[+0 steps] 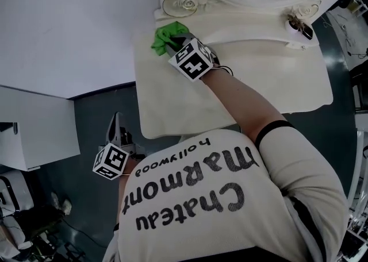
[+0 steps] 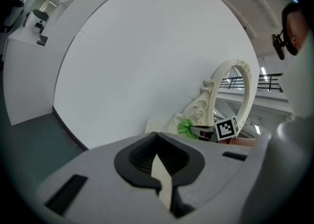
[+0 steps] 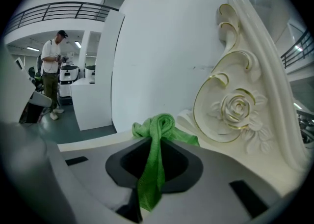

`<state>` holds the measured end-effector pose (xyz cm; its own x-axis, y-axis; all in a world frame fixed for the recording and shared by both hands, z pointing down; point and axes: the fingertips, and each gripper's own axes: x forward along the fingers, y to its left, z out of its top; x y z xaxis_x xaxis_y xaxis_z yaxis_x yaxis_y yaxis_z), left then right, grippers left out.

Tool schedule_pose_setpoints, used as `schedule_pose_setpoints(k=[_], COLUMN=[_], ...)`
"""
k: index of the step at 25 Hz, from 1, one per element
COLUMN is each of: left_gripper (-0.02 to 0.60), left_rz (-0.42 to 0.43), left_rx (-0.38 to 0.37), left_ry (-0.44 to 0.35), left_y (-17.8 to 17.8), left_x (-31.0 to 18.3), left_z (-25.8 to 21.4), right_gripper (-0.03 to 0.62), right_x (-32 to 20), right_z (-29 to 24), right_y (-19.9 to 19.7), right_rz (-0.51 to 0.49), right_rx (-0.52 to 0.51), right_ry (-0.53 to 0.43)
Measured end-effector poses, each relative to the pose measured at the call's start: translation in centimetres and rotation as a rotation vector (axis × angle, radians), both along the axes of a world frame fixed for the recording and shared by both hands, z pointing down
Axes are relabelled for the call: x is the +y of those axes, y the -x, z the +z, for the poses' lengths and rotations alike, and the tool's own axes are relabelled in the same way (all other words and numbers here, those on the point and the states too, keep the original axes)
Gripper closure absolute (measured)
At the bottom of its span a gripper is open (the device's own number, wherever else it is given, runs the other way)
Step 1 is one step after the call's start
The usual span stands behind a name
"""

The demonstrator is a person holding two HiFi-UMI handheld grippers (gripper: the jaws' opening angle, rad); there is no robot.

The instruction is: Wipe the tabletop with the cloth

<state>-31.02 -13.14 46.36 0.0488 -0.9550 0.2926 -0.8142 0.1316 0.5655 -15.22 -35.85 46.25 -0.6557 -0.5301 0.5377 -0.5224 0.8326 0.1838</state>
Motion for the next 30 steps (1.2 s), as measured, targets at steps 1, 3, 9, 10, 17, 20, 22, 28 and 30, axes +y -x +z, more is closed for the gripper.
schedule_pose_setpoints(k=[1, 3, 9, 10, 17, 20, 22, 28, 30], left_gripper=[0.574, 0.574, 0.574, 0.574, 0.574, 0.574, 0.574, 0.574, 0.574], left_rz=[-0.001, 0.002, 0.018, 0.018, 0.035, 0.032, 0.026, 0.03, 0.027], left_rx=[0.002, -0.001, -0.002, 0.001, 0.024, 0.032, 0.035, 0.049, 0.054], left_ry=[0.0, -0.005, -0.018, -0.019, -0.019, -0.016, -0.011, -0.003, 0.002], left_y=[0.0, 0.1, -0.2, -0.2, -0.7, -0.7, -0.5, -0.6, -0.5], left_x=[0.1, 0.2, 0.3, 0.3, 0.7, 0.8, 1.0, 0.8, 0.6], left_z=[0.0, -0.2, -0.4, -0.3, 0.2, 0.6, 1.0, 1.6, 1.9], right_gripper=[0.523, 0.523, 0.523, 0.523, 0.523, 0.525, 0.525, 0.525, 0.524], right_x=[-0.1, -0.3, -0.9, -1.0, -1.3, -1.9, -2.2, -3.0, -3.2], right_z=[0.0, 0.0, 0.1, 0.0, 0.0, 0.1, 0.1, 0.1, 0.2], right_y=[-0.3, -0.9, -3.6, -4.1, -7.9, -9.7, -10.7, -14.2, -15.1], right_rz=[0.011, 0.042, 0.138, 0.153, 0.242, 0.293, 0.319, 0.396, 0.414], right_rx=[-0.004, -0.024, -0.055, -0.058, -0.047, -0.057, -0.066, -0.08, -0.083], right_ry=[-0.003, 0.004, 0.023, 0.021, -0.007, -0.017, -0.016, -0.013, -0.006])
